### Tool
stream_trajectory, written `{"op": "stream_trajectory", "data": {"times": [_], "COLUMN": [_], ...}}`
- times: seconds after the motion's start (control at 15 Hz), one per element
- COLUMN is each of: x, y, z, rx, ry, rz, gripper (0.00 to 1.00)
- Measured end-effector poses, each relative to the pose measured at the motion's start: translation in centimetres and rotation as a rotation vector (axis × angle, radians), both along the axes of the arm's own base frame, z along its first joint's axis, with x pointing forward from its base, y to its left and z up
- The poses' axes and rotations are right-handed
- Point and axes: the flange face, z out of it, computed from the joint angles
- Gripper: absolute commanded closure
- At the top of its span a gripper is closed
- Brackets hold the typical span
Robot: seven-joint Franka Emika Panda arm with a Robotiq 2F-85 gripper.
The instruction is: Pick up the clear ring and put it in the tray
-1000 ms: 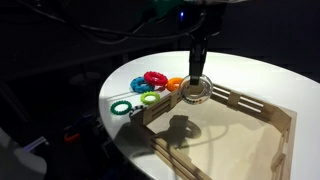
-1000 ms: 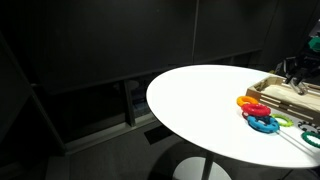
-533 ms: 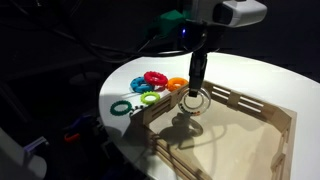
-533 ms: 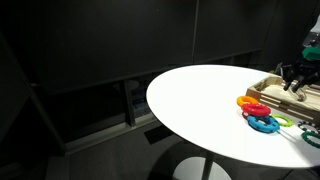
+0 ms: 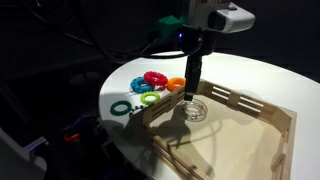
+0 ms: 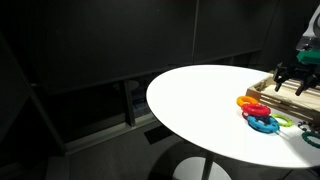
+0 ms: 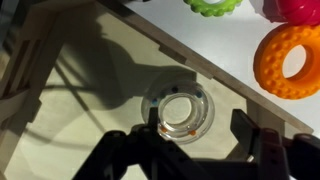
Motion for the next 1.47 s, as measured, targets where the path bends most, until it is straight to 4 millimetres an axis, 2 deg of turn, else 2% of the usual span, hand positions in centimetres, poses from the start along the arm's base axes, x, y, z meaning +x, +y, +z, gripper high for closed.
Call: {"op": "stream_trajectory", "data": {"times": [0.2, 0.4, 1.0, 1.47], "x": [0.2, -0.2, -2.9, -3.8], "y": [1.3, 3.1, 8.9, 12.9], "z": [1.1, 3.3, 8.5, 14.1], "rx": [0.013, 0.039, 0.104, 0.011], "ry": [0.014, 0.038, 0.205, 0.105], "rz": [0.068, 0.198, 0.574, 0.738], "gripper": [0.00, 0.00, 0.00, 0.00]}}
